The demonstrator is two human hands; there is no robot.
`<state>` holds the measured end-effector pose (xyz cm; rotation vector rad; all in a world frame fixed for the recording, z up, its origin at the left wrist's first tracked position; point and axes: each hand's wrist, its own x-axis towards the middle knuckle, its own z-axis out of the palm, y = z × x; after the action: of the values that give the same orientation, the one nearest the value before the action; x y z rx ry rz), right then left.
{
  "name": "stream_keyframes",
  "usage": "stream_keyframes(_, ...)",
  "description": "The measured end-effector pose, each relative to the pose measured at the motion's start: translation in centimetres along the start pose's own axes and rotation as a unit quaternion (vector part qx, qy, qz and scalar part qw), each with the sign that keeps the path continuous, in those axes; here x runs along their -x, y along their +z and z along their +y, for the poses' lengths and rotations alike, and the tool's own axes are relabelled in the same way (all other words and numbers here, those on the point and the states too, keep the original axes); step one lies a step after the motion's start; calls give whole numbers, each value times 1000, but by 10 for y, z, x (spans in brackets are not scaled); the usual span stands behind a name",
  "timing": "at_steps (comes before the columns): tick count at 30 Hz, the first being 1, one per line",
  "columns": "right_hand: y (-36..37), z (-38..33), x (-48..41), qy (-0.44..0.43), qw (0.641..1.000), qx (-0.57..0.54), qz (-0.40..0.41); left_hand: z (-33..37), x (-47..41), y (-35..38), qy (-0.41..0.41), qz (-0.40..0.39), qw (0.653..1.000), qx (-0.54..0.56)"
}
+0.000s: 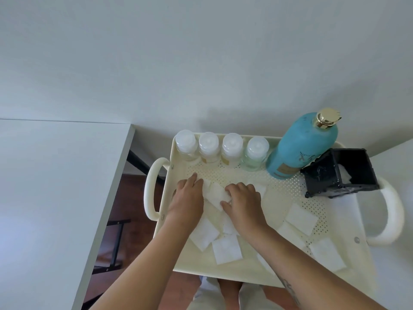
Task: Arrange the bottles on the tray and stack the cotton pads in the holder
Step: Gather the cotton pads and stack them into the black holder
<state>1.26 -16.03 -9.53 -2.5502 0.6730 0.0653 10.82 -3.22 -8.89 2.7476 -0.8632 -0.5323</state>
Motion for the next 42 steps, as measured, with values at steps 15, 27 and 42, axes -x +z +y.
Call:
stream_keyframes(15, -34, 8, 12, 96, 956, -276, -35, 4, -23, -23, -32, -64, 996, 50)
stream_keyframes(27, -107, -5, 46, 131, 864, -484, 35, 26, 43, -76, -103, 54, 904, 412)
stream_keyframes(42, -173, 66, 102, 172, 845, -474, 178, 139, 54, -67, 27, -35, 858, 512)
